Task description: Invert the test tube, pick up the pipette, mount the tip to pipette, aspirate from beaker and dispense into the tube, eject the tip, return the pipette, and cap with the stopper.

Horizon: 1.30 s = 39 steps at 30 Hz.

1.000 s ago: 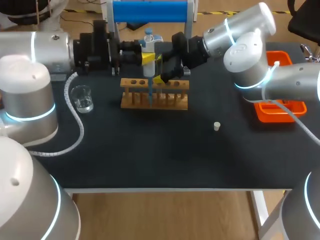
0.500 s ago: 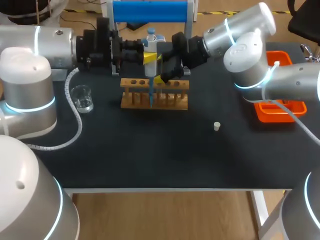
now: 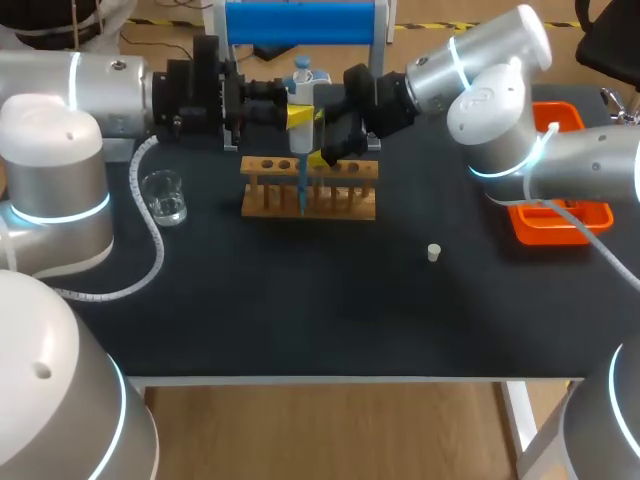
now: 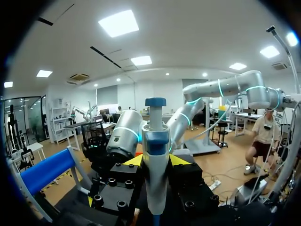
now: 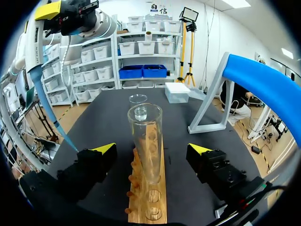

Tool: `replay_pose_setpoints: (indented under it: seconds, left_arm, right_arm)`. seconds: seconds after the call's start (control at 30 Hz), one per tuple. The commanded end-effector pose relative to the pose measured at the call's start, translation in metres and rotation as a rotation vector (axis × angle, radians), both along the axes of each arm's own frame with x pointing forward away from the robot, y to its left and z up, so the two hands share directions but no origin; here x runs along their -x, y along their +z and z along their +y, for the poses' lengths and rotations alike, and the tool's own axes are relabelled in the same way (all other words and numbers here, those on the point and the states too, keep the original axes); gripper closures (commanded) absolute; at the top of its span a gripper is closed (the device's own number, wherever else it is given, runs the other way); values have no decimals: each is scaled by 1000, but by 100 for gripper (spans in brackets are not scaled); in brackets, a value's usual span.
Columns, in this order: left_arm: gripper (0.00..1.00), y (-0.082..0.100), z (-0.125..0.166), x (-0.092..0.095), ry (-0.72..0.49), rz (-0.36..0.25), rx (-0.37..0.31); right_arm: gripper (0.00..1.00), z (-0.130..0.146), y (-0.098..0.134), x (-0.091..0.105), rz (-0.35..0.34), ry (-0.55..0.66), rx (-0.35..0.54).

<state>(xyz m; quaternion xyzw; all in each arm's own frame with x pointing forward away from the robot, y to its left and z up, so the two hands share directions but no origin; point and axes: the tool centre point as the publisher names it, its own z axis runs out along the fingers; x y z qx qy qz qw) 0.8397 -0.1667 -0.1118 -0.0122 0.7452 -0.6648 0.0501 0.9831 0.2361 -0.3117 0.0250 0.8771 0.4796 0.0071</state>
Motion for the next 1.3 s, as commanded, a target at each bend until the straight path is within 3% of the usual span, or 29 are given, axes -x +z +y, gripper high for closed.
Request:
replay_pose_setpoints:
  seconds: [0.03,0.43,0.7,0.87,1.1,1.3]
  left_arm:
    - [100,0,0,0,0,-1,1]
    - [100,0,0,0,0,-1,1]
    - [100,0,0,0,0,-1,1]
    - [100,0,0,0,0,-1,1]
    - [100,0,0,0,0,-1,1]
    - [100,0,0,0,0,-1,1]
  right_arm:
    - [0,0,0,-1,1,2,1]
    - [0,-27,22,13,-6,-23,-3]
    - [0,-63,53,26,-31,-8,-19]
    - [0,-91,59,39,-50,2,-17]
    - [0,-119,61,79,-93,63,-91]
    - [0,-119,66,111,-113,131,-170]
